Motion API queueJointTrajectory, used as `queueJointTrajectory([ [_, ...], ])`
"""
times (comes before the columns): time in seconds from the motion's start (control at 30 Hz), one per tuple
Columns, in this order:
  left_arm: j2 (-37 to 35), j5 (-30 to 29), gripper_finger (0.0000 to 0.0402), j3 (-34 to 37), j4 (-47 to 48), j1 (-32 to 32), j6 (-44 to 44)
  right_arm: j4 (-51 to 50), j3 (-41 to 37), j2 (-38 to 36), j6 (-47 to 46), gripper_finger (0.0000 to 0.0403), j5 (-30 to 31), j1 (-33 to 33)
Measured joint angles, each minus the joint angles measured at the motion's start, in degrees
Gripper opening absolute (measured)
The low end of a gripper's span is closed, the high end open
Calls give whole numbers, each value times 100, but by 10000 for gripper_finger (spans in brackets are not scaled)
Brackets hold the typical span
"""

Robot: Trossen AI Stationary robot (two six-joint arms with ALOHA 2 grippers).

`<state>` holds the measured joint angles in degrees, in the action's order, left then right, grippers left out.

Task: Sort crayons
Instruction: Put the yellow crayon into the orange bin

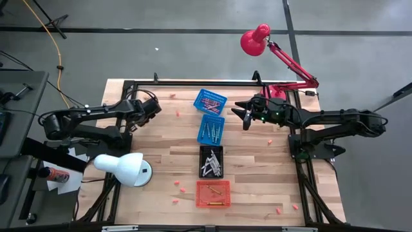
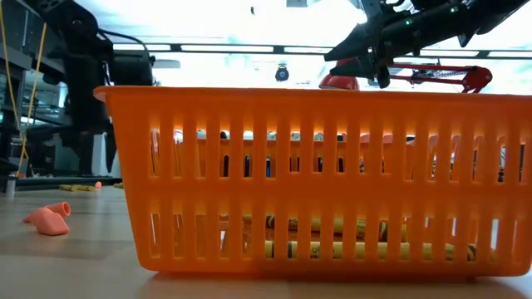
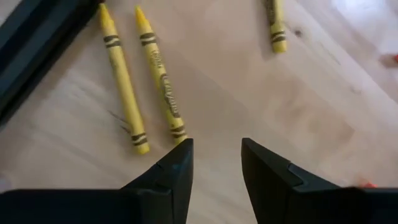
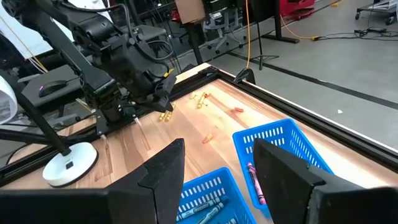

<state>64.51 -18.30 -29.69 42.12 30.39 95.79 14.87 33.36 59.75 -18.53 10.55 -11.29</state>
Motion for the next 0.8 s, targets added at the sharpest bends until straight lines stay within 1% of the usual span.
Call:
queueJointTrajectory([
  [0.1, 0, 6, 113, 96, 3, 0, 43, 0, 0, 0, 2, 185, 0, 0],
  [0.27, 0, 98, 104, 335, 30, 0, 708, -2, 0, 0, 57, 185, 0, 0],
  [0.37, 0, 89, 100, 386, 31, 0, 905, 0, -2, 0, 59, 185, 0, 0],
  [0.5, 0, -72, 98, 388, 18, 6, 1004, -1, -2, -2, 59, 185, 0, 0],
  [0.8, 127, -78, 96, 388, -9, 278, 1021, -2, -2, -2, 60, 185, 0, 0],
])
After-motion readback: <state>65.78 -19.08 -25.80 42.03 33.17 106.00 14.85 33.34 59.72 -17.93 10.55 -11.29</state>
